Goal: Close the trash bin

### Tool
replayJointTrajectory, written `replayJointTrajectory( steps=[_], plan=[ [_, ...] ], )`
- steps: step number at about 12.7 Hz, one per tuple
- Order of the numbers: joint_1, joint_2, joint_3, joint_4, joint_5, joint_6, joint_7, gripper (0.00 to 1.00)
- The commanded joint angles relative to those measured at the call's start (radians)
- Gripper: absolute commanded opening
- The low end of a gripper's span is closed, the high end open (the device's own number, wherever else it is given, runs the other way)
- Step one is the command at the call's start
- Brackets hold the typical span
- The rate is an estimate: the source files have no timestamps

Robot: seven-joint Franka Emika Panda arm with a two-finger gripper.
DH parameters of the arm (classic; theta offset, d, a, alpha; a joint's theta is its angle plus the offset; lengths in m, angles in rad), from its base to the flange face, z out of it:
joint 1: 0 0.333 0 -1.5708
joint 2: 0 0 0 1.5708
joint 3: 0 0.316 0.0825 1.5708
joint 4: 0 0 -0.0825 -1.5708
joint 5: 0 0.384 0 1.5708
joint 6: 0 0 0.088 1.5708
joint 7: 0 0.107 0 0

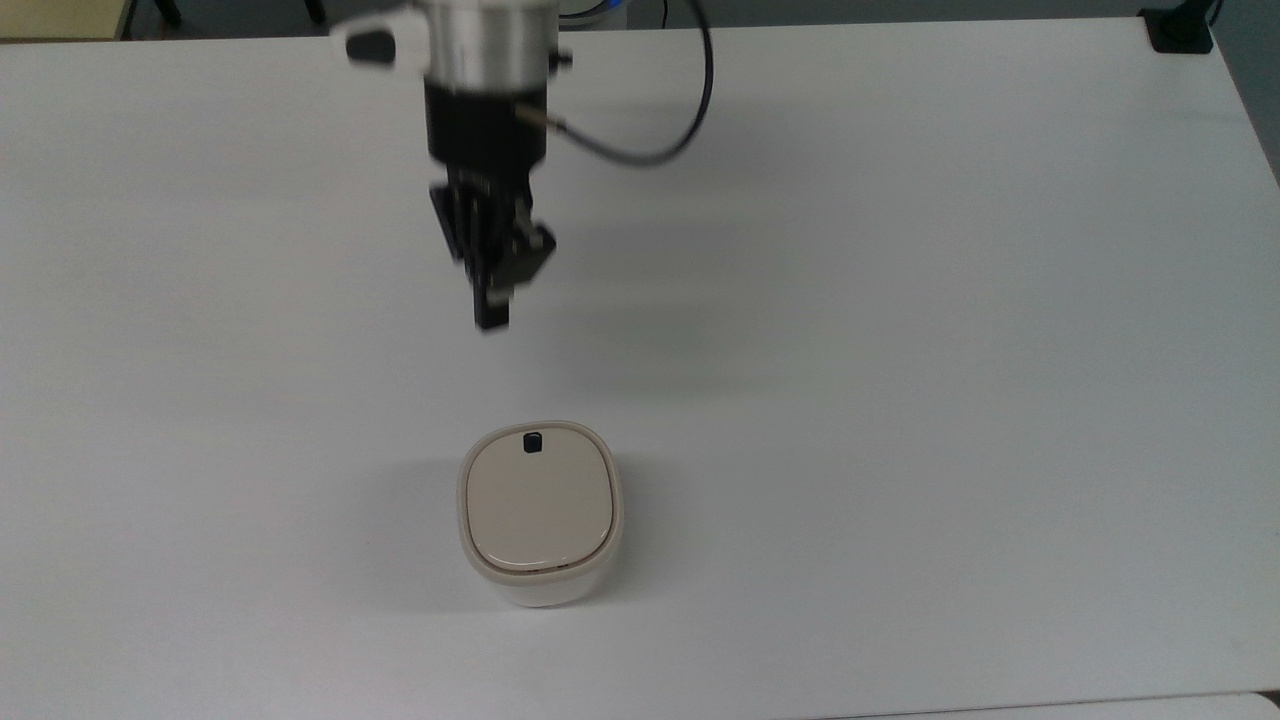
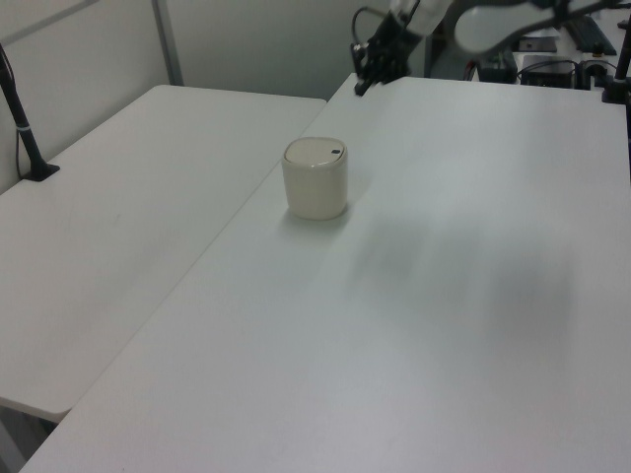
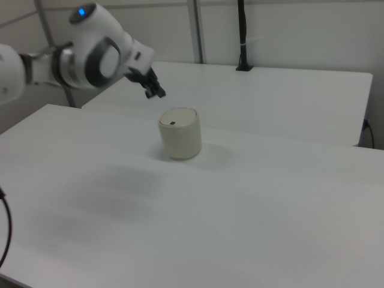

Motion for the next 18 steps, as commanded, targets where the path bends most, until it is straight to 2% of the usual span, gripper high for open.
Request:
replayJointTrajectory(
  steps=[1,2,3,5,7,9,12,15,17,18],
  plan=[
    [-0.012,-0.177,0.023,-0.040,0.052,-0.284,-0.116,0.17],
    [-0.021,-0.220,0.023,-0.040,0.095,-0.356,-0.170,0.29],
    [-0.027,-0.263,0.023,-0.040,0.134,-0.441,-0.226,0.45],
    [-0.027,-0.327,0.023,-0.042,0.151,-0.599,-0.316,0.70],
    [-0.020,-0.364,0.023,-0.043,0.151,-0.722,-0.328,0.97],
    [-0.013,-0.377,0.023,-0.045,0.151,-0.806,-0.371,1.00],
    [-0.029,-0.372,0.023,-0.042,0.151,-0.823,-0.548,1.00],
    [-0.062,-0.357,0.025,-0.040,0.148,-0.827,-0.902,1.00],
    [-0.084,-0.294,0.026,0.036,0.142,-0.858,-1.072,1.00],
    [-0.086,-0.244,0.022,0.105,0.136,-0.895,-1.096,1.00]
  ],
)
